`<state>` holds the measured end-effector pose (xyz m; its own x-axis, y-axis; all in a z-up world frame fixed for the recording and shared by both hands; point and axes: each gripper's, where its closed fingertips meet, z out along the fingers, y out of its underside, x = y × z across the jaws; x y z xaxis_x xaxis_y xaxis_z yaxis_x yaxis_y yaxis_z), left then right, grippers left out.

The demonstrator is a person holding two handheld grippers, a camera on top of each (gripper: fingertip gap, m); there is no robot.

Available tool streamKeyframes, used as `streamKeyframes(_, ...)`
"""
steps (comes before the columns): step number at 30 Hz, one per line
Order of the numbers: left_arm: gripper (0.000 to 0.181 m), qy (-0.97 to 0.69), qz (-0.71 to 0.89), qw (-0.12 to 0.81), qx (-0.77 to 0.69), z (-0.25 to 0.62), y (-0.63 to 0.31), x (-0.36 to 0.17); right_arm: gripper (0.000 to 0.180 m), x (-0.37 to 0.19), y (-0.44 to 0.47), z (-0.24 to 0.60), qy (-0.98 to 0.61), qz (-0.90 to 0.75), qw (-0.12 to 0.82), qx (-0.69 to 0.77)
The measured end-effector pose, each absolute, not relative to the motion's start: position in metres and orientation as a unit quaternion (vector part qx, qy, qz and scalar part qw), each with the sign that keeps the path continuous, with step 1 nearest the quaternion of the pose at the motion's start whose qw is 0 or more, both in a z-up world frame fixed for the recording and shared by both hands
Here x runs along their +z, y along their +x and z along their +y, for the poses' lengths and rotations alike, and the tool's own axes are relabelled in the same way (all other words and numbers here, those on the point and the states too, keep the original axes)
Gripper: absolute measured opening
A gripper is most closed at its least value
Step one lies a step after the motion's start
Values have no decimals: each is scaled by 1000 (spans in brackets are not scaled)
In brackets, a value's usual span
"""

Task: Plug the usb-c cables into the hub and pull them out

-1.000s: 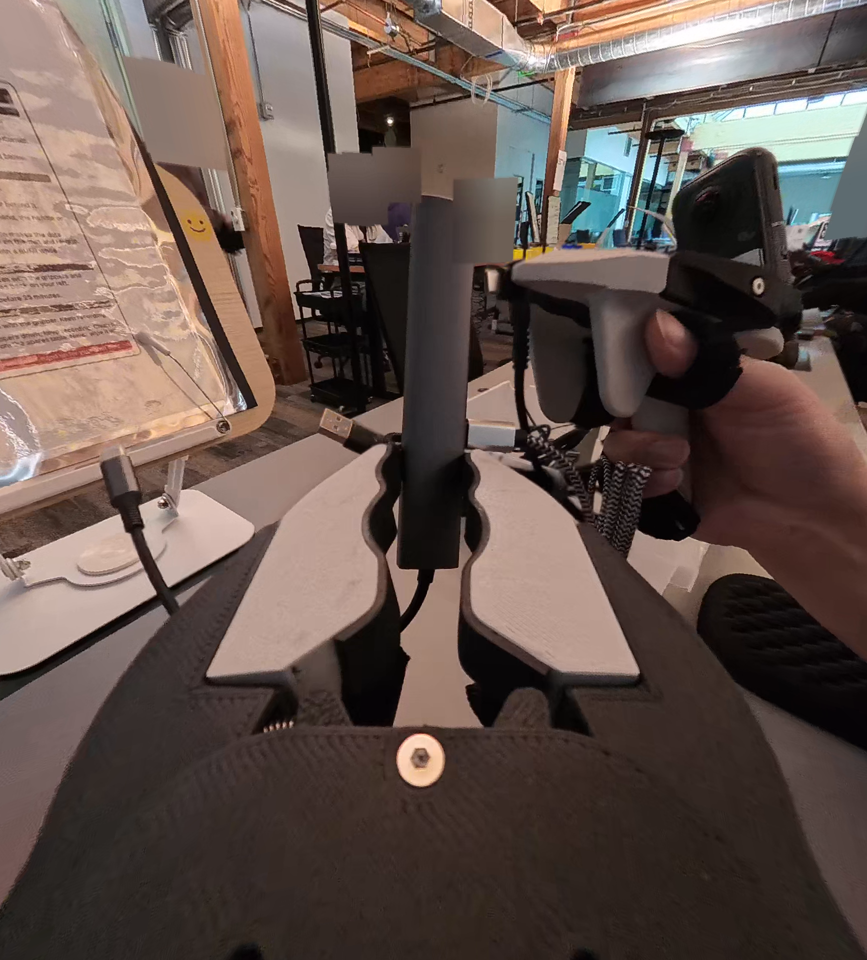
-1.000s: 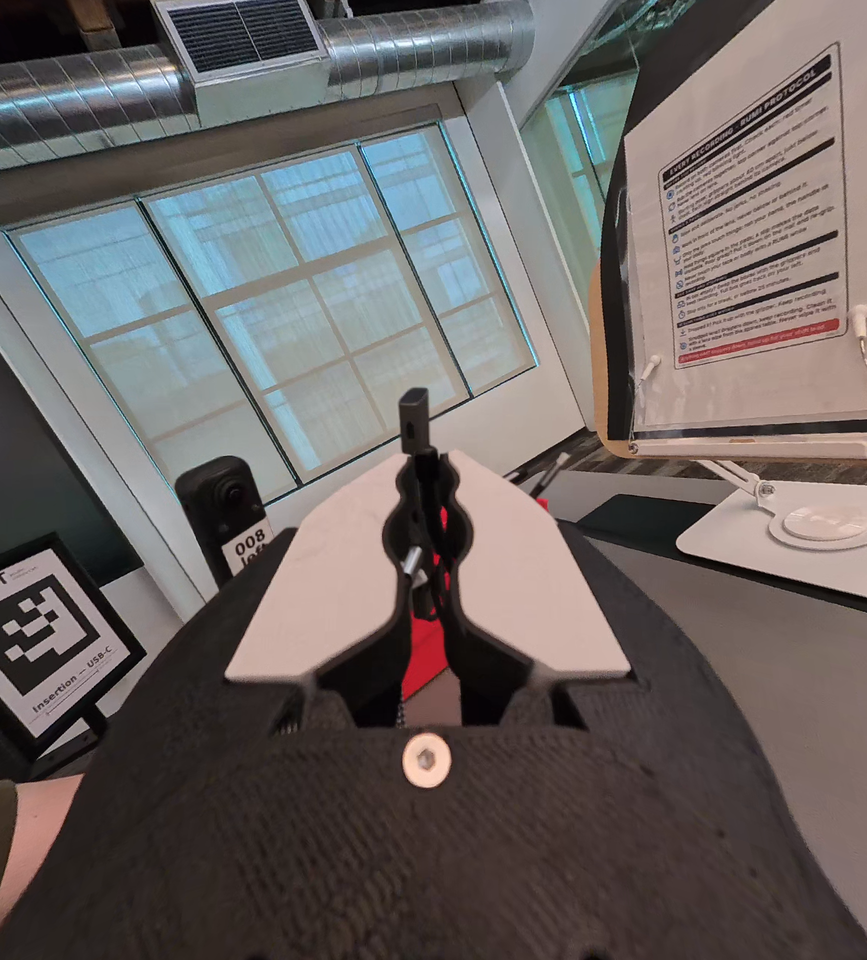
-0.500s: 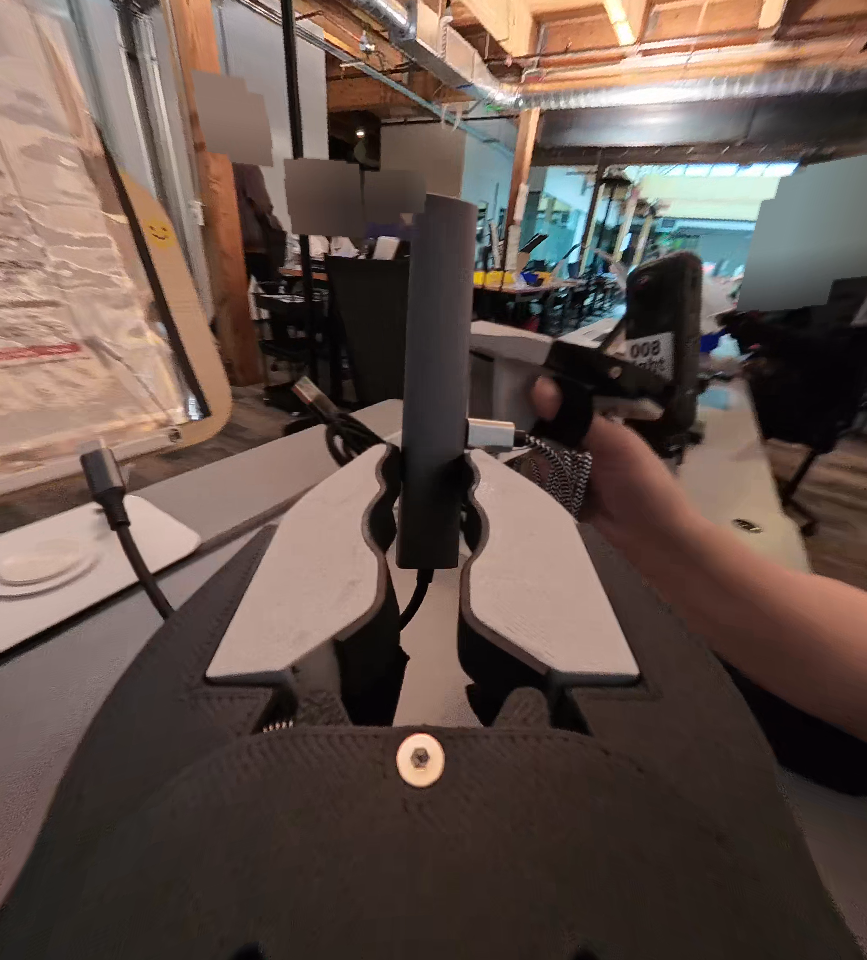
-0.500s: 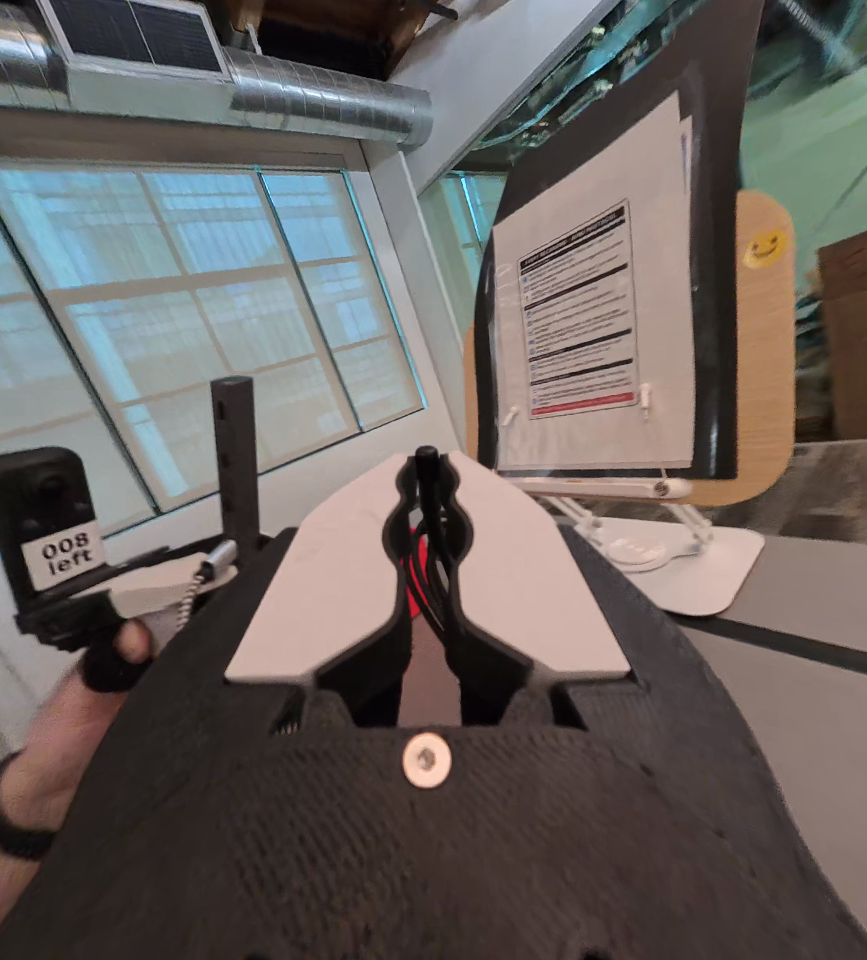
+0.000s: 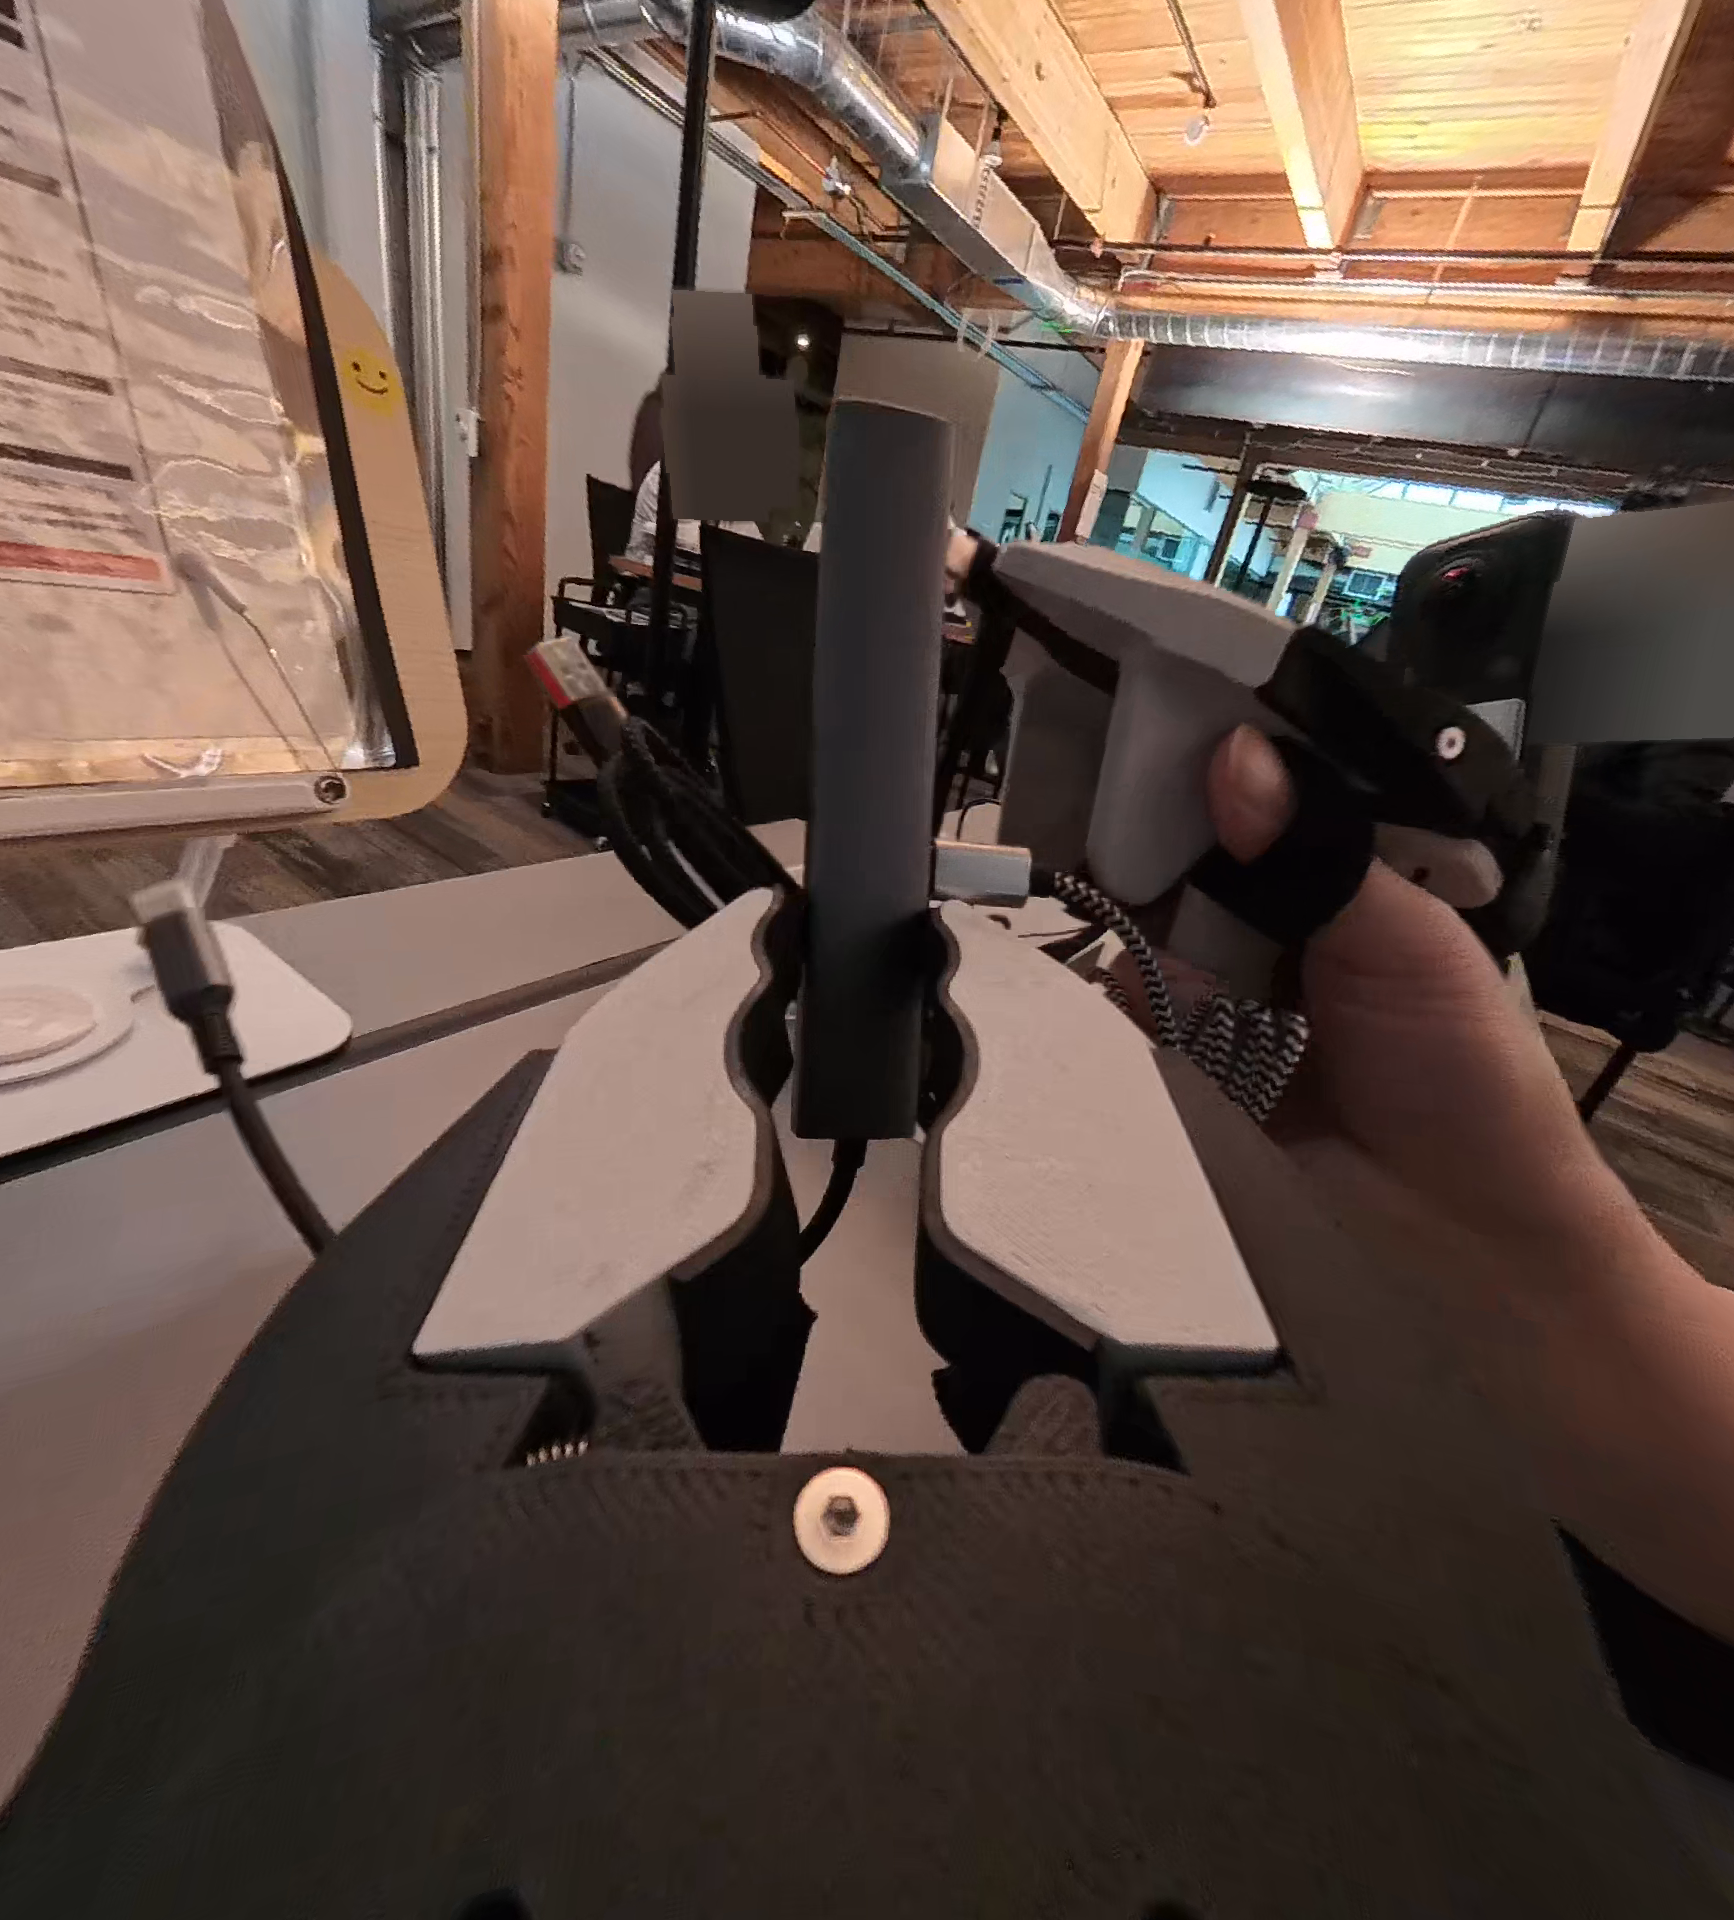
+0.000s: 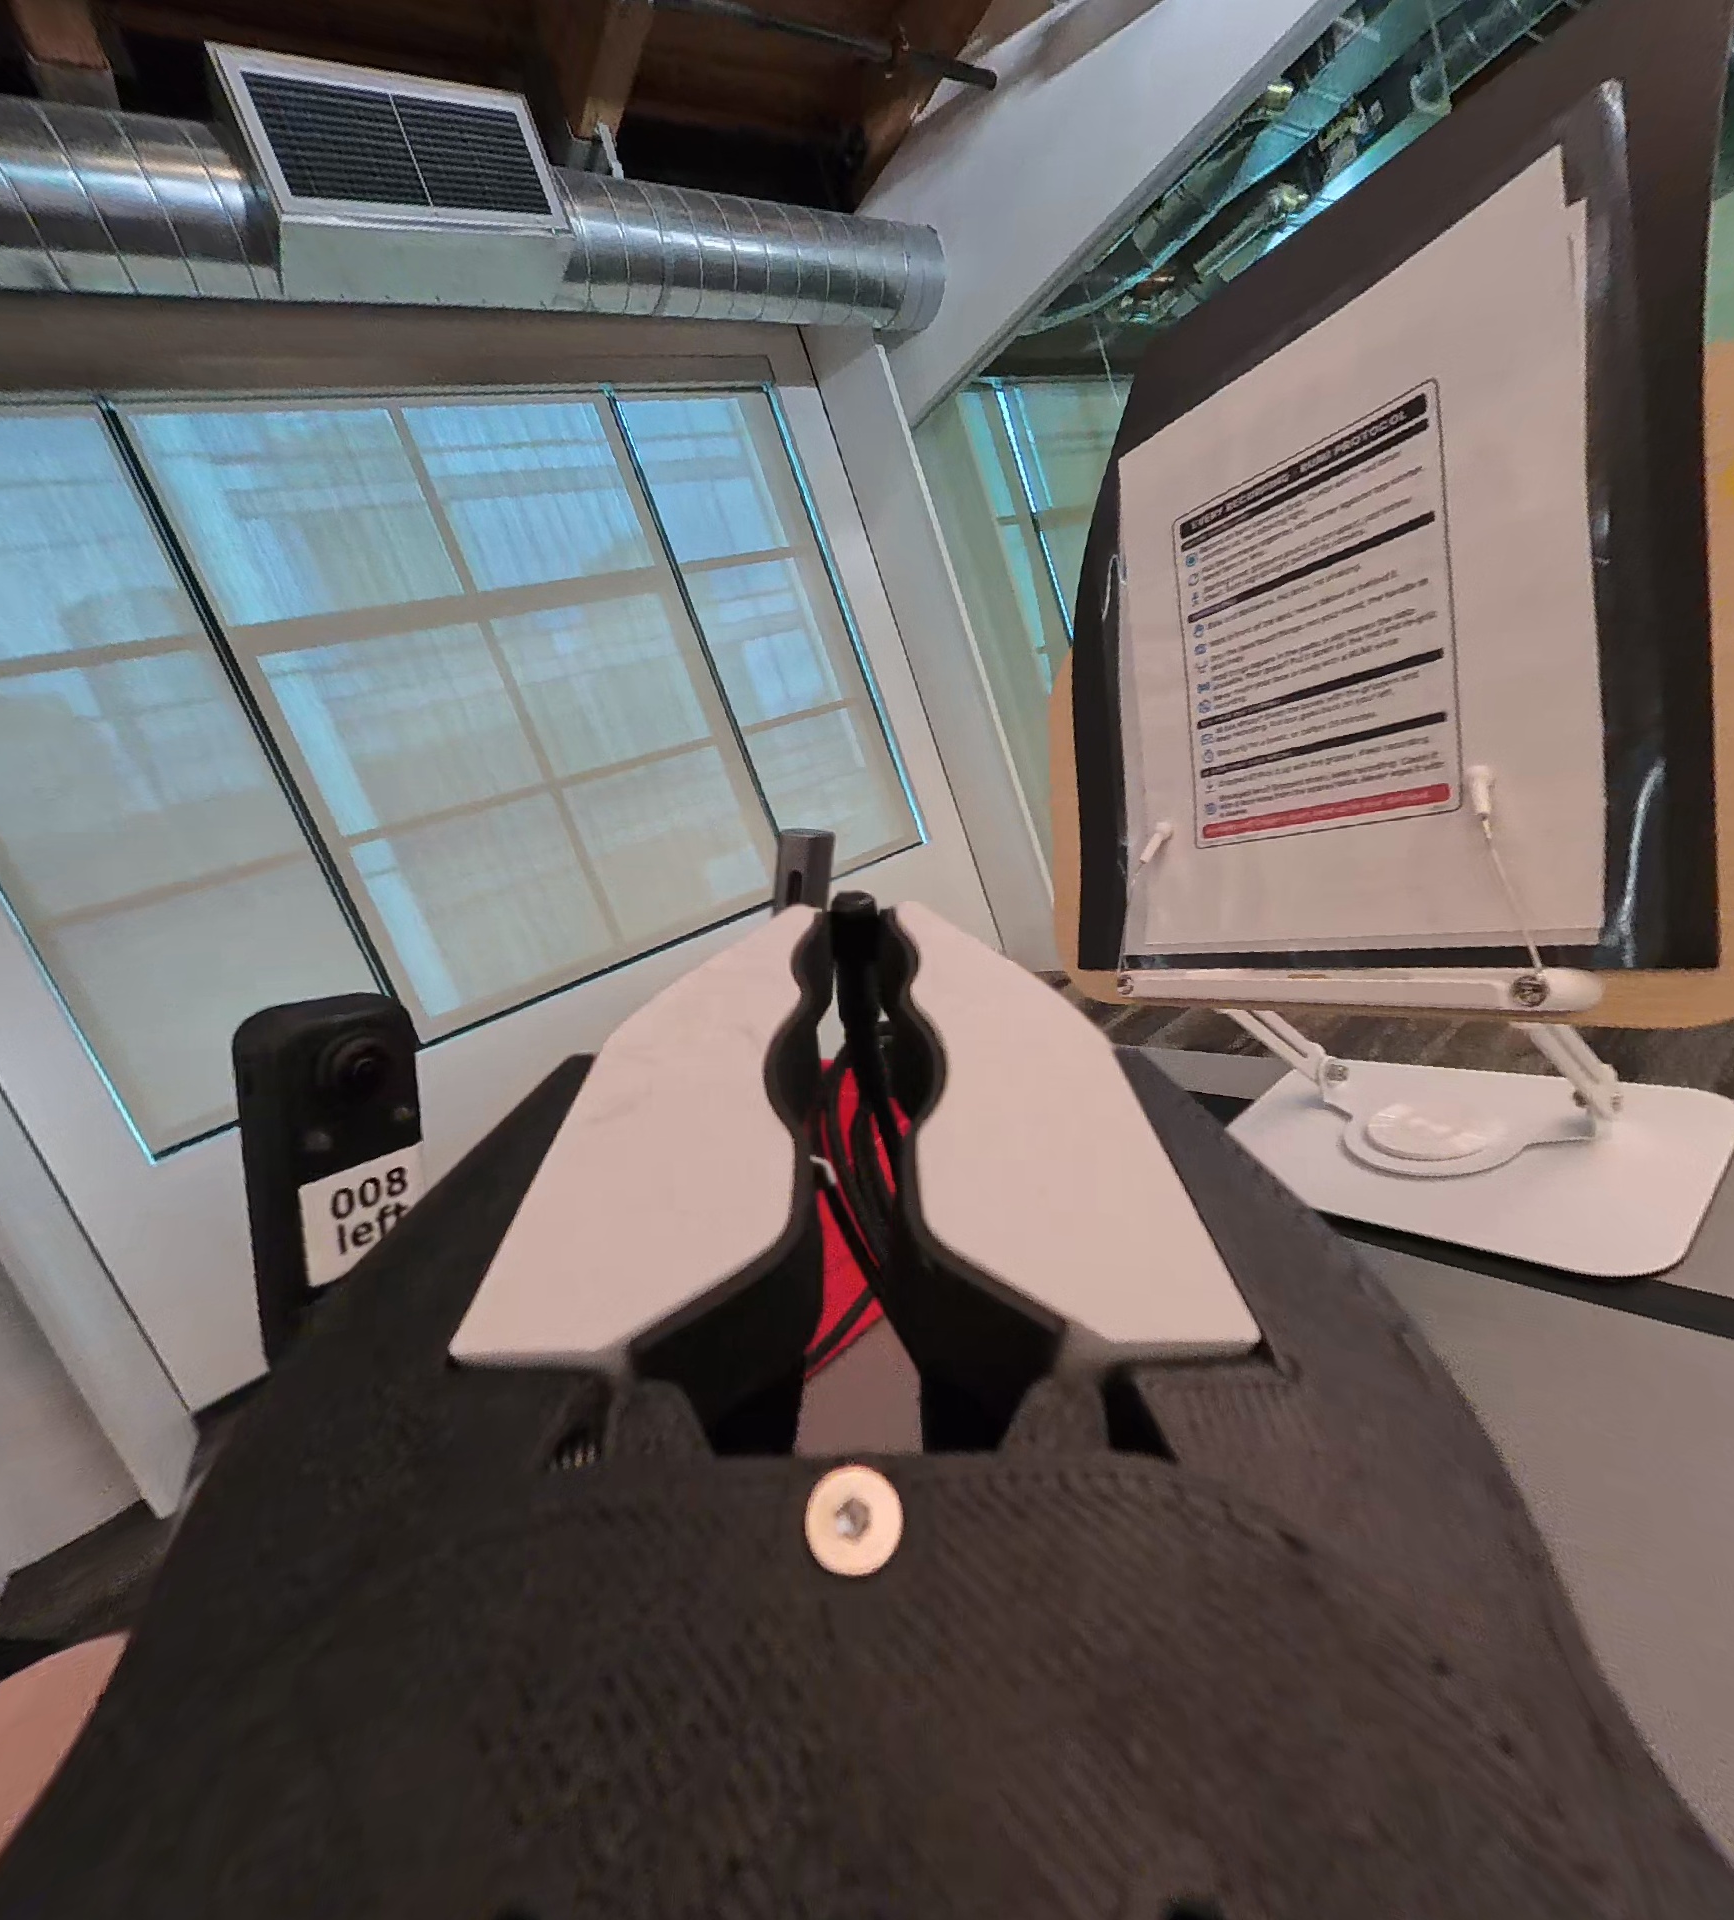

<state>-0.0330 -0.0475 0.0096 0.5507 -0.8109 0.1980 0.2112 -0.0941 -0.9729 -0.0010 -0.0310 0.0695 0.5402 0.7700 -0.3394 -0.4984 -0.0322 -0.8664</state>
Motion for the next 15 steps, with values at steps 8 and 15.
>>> streamKeyframes(8, 22, -616, 256, 652, -359, -42, -33, 4, 8, 64, -7, -29, -549, -104, 644, 521)
streamKeyframes(15, 22, -616, 269, 662, -332, -41, -33, 2, 8, 64, -6, -29, -544, -98, 630, 546)
